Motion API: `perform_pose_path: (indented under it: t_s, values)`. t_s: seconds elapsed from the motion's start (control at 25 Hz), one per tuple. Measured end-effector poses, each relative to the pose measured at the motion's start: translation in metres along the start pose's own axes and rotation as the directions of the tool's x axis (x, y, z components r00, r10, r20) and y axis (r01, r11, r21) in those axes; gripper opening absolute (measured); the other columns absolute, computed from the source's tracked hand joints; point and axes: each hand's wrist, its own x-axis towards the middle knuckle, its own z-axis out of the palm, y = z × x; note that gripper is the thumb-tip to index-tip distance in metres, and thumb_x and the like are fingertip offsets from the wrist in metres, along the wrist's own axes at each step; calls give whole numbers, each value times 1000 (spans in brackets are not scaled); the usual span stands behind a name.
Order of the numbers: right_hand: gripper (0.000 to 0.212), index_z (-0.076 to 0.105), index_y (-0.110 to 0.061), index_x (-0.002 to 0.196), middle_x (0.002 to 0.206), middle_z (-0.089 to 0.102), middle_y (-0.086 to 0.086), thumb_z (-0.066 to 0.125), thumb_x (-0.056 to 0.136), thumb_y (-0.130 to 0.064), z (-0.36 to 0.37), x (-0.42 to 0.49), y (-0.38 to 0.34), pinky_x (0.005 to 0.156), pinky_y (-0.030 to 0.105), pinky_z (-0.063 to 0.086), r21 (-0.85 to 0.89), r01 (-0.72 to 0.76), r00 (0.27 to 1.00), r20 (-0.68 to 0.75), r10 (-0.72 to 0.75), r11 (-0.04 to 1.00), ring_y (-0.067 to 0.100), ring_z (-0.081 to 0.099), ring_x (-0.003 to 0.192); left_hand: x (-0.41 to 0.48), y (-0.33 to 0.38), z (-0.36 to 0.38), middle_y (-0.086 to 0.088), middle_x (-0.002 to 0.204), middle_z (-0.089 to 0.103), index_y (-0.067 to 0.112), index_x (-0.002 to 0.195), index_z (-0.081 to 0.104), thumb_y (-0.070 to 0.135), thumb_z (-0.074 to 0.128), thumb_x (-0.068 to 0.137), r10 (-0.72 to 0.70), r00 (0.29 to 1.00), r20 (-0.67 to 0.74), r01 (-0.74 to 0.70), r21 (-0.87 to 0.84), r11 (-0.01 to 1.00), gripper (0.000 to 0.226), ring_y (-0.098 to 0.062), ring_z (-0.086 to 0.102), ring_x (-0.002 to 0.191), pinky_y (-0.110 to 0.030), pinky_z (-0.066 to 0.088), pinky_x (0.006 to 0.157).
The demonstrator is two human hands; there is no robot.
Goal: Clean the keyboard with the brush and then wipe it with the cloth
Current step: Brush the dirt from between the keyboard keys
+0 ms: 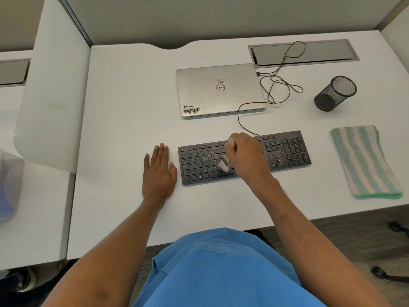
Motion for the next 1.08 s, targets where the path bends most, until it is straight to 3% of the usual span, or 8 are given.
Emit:
perform_pose_path:
  t_s: [0.2,0.36,0.44,0.56,0.68,0.76,1.08]
  values:
    - [29,55,-8,71,67,61,6,54,99,-18,10,-2,-5,59,39,48,-9,-48,999,12,49,999,20,55,62,-1,-1,0,-6,175,22,8,166,26,34,26,105,-4,1000,-1,4,-3,1000,67,-17,14,163,-44,4,133]
    - [34,51,-3,68,57,51,-2,52,101,-11,4,-6,-8,49,15,34,152,-23,998,-62,33,988,-5,54,54,0,0,0,-6,174,23,8,166,27,34,26,105,-6,1000,-3,6,-6,1000,67,-17,15,163,-45,5,133]
    - [35,50,-1,67,55,47,-5,52,101,-10,2,-10,-10,48,13,35,166,-12,997,-77,25,986,-18,53,57,0,-1,0,-7,174,24,8,166,28,35,26,105,-5,1000,-4,5,-5,1000,67,-18,15,163,-45,5,133]
    - [34,51,-8,66,60,54,-2,53,100,-13,6,-9,-5,47,17,35,143,-35,996,-71,45,989,-1,53,49,-1,-2,2,-6,174,23,8,166,27,35,26,105,-3,1000,-5,3,-6,1000,67,-17,15,163,-44,5,133]
    - [32,52,-10,67,64,58,3,55,98,-16,11,-6,-2,56,38,47,105,-30,997,-70,37,994,16,53,59,0,-2,2,-5,175,23,8,166,27,35,27,105,-5,1000,-8,5,-8,1000,66,-16,14,163,-44,4,134]
    - [31,54,-9,68,66,60,6,56,98,-18,14,-5,0,59,42,49,83,-41,998,-40,44,996,24,56,64,0,-1,2,-5,175,23,9,166,27,35,26,105,-5,1000,-5,5,-3,1000,66,-16,14,163,-44,4,134]
    - [34,46,-13,66,67,56,4,51,99,-21,17,-4,0,58,42,47,156,-8,998,-64,18,988,21,55,64,0,-3,3,-6,174,24,8,166,28,36,25,105,-7,1000,-9,7,-3,1000,68,-17,15,163,-45,6,133]
